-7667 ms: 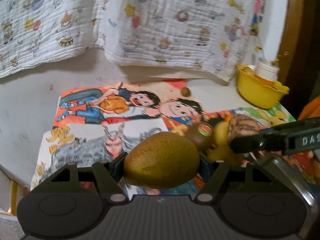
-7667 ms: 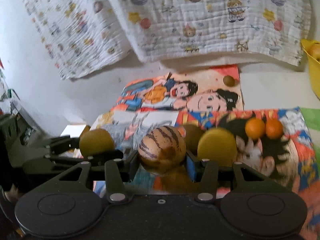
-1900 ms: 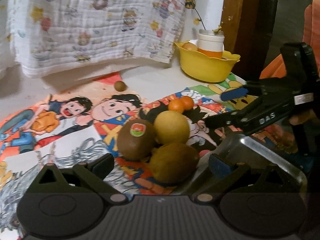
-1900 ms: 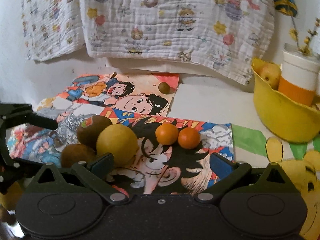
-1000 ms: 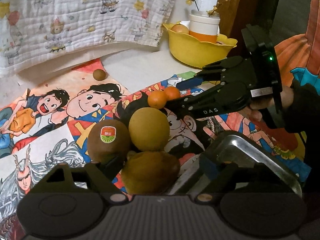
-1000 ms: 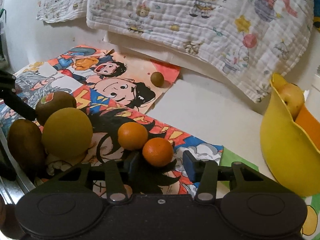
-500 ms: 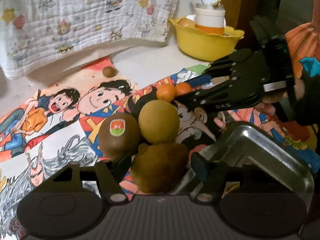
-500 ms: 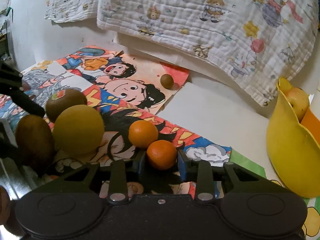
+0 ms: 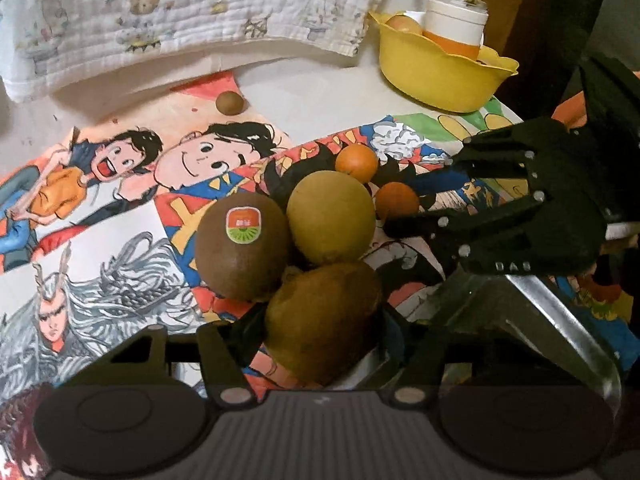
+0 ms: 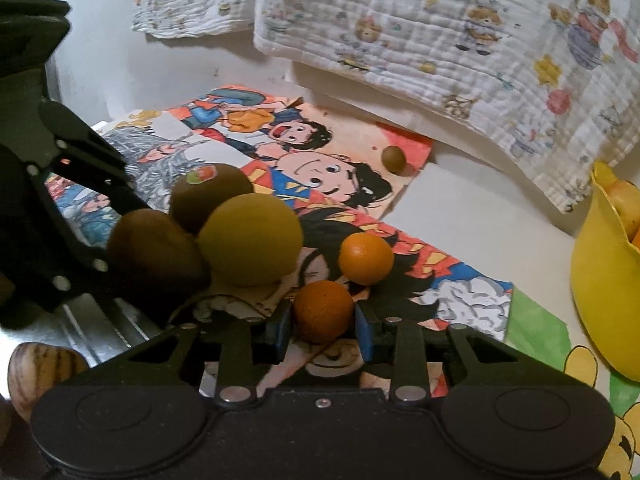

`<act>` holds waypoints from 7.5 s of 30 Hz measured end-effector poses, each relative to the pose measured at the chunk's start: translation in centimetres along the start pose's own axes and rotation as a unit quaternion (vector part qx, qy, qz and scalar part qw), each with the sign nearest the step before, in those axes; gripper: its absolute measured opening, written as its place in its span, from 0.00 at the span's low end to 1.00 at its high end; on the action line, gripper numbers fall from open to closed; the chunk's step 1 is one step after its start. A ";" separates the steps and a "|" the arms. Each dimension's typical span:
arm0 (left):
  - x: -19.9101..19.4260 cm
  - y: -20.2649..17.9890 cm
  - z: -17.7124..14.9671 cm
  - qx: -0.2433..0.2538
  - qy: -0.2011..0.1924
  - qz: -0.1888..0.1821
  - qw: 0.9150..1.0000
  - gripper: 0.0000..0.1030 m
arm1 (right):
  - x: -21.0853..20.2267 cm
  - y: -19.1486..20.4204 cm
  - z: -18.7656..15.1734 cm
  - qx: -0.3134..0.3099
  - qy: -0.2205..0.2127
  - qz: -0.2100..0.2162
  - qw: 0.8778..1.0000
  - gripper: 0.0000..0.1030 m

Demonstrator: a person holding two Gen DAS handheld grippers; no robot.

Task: Organize fruits
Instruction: 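Grasp the brown pear with the left tool while the right tool grasps a tangerine, then carry the brown pear and tangerine over the metal tray with both tools, then open the left tool to drop the brown pear while the right tool releases the tangerine, then move both tools back toward the kiwi and remaining tangerine, then grasp the stickered kiwi with the left tool while the right tool grasps the second tangerine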

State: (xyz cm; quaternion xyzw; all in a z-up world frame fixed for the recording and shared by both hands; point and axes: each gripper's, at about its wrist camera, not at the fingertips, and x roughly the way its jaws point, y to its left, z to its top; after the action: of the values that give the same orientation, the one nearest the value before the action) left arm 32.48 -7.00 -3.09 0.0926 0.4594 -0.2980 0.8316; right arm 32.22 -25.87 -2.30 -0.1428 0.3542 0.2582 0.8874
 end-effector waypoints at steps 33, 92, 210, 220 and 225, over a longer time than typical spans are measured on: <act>-5.8 -1.9 -3.5 -0.003 -0.048 0.005 0.999 0.60 | -7.0 4.4 -2.2 0.040 -0.052 0.028 0.997 0.34; -9.9 -6.1 -8.3 0.077 -0.026 0.117 0.990 0.80 | -12.7 12.5 -8.9 0.023 -0.018 0.019 0.999 0.51; 0.8 3.2 0.7 0.262 -0.110 0.096 0.954 0.84 | 3.4 -3.2 2.2 0.100 -0.006 -0.078 0.992 0.65; 1.5 3.3 1.1 0.253 -0.099 0.069 0.960 0.69 | 4.1 -3.2 2.6 0.110 -0.010 -0.055 0.992 0.43; 1.6 3.2 1.3 0.242 -0.096 0.062 0.963 0.63 | 4.3 -3.4 2.7 0.110 -0.014 -0.051 0.992 0.36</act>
State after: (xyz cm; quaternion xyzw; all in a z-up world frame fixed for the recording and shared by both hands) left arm 35.86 -5.62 -4.04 0.2903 0.2845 -0.3554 0.8417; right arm 38.24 -25.97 -3.18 -0.0586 0.3602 0.1736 0.9147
